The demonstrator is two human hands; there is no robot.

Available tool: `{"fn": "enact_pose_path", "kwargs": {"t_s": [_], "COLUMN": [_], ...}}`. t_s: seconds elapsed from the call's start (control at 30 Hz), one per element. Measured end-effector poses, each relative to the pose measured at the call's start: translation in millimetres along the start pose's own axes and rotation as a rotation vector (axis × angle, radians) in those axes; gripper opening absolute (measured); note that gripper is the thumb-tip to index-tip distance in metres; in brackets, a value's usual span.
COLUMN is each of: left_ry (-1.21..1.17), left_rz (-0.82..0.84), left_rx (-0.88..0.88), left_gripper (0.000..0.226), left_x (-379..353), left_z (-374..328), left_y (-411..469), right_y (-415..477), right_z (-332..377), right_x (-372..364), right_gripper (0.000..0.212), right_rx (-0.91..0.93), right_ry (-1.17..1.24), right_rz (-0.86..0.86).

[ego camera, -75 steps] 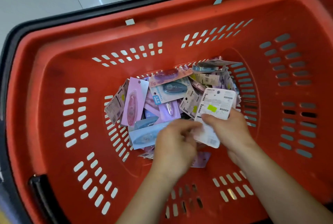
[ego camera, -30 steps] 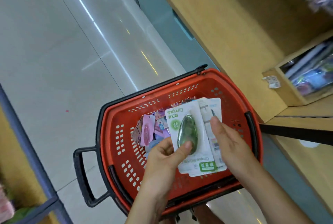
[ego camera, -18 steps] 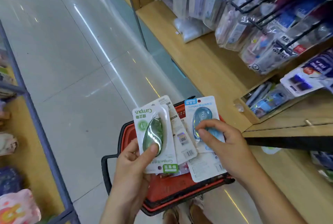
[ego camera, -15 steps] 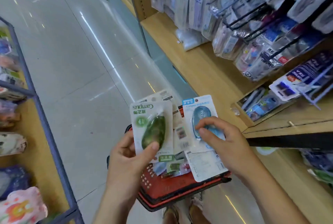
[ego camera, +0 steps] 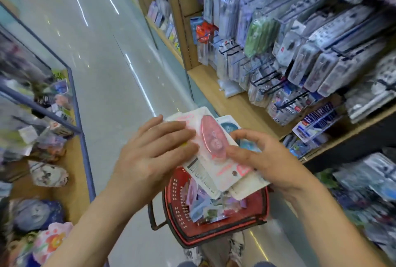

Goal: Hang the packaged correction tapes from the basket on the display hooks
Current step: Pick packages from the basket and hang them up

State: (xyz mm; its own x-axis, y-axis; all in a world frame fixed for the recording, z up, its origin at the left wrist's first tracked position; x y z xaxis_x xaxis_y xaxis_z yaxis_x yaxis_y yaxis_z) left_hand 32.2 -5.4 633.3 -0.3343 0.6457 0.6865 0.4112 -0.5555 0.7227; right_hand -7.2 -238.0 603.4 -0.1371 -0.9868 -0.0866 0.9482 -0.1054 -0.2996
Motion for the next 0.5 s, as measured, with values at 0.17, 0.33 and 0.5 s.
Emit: {"fn": "enact_pose_path", "kwargs": {"t_s": [0.17, 0.33, 0.5], "left_ry": [0.101, -0.035, -1.167], "left_rz": [-0.085, -0.16, -0.313], "left_rx": [-0.053, 0.459, 1.485], "left_gripper": [0.033, 0.02, 0.036], "left_x": [31, 59, 69], "left_z": [-12, -12, -33], "left_y": [12, 4, 7], "right_y": [-22, -38, -72], "right_z": [19, 37, 53], "right_x": [-1, -2, -19], "right_gripper": [0.023, 0.029, 0.006], "right_rx": [0.061, 0.231, 0.481], "right_ry": [0.133, 0.109, -0.124], "right_rz": [-0.051, -0.32, -0.437]}}
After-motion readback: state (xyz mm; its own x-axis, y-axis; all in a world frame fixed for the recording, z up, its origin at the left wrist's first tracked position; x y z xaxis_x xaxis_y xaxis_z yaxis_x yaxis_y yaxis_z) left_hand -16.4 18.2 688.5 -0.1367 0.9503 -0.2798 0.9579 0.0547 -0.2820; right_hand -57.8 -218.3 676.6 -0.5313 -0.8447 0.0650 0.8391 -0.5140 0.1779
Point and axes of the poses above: each hand's wrist, its own y-axis towards the middle knuckle, its own x-axis out of the back of the hand, z = x × y, the point moved 1 cm from there along y, towards the middle knuckle, and after that the axes turned 14 degrees about -z, right-handed, at the moved point
